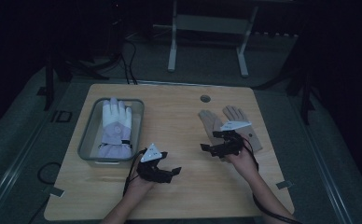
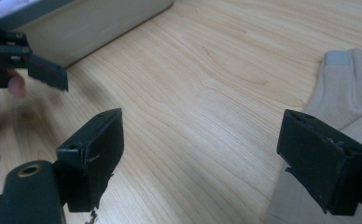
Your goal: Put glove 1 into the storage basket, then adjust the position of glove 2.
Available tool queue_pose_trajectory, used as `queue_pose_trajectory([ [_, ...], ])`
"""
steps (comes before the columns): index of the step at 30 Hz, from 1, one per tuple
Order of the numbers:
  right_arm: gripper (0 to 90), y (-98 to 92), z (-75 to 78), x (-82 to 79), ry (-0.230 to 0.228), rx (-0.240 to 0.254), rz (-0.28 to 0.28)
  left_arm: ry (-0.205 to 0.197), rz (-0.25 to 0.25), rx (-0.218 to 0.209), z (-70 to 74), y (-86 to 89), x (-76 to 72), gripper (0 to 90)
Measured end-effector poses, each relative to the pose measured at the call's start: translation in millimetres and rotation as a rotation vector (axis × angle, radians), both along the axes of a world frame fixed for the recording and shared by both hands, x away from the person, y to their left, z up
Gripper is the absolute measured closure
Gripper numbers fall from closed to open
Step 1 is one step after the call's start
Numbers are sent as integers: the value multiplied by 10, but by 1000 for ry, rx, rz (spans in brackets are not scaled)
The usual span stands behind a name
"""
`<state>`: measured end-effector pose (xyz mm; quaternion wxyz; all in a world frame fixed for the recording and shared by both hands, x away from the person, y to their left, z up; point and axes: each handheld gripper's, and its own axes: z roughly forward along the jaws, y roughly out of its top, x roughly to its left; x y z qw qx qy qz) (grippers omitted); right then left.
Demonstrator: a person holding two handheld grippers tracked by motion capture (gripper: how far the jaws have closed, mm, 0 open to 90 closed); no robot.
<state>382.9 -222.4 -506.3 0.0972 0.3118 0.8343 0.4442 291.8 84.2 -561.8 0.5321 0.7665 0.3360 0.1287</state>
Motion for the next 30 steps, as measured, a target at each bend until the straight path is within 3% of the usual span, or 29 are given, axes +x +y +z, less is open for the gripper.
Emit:
queue_pose_trajectory([
  [3,147,-117,-30,-7,-15,10,17,-53,12,16,-2,46,-21,144],
  [5,137,-187,-42,11,-5,-25,6,-51,15,9,-22,86,-22,144],
  [8,133,-302,-60,69,31,-18,-20,-25,15,-5,-70,141,-18,143],
  [12,107,-383,-64,119,12,-19,-29,-37,54,48,-82,140,-25,143],
  [13,107,-388,-67,136,0,-29,-28,-40,58,44,-78,139,-24,141],
  [15,150,-395,-66,167,-19,-61,-17,-27,62,19,-75,139,-21,112],
  [17,233,-405,-64,218,-39,-98,-6,-39,64,21,-79,137,-27,80],
  [21,309,-426,-64,350,-50,-123,-5,-37,59,15,-102,150,-16,57],
  [27,353,-431,-71,587,-50,-159,-41,-33,59,52,-108,117,-20,20],
  [30,341,-401,-97,673,-66,-204,-51,-37,61,57,-102,112,-26,18],
])
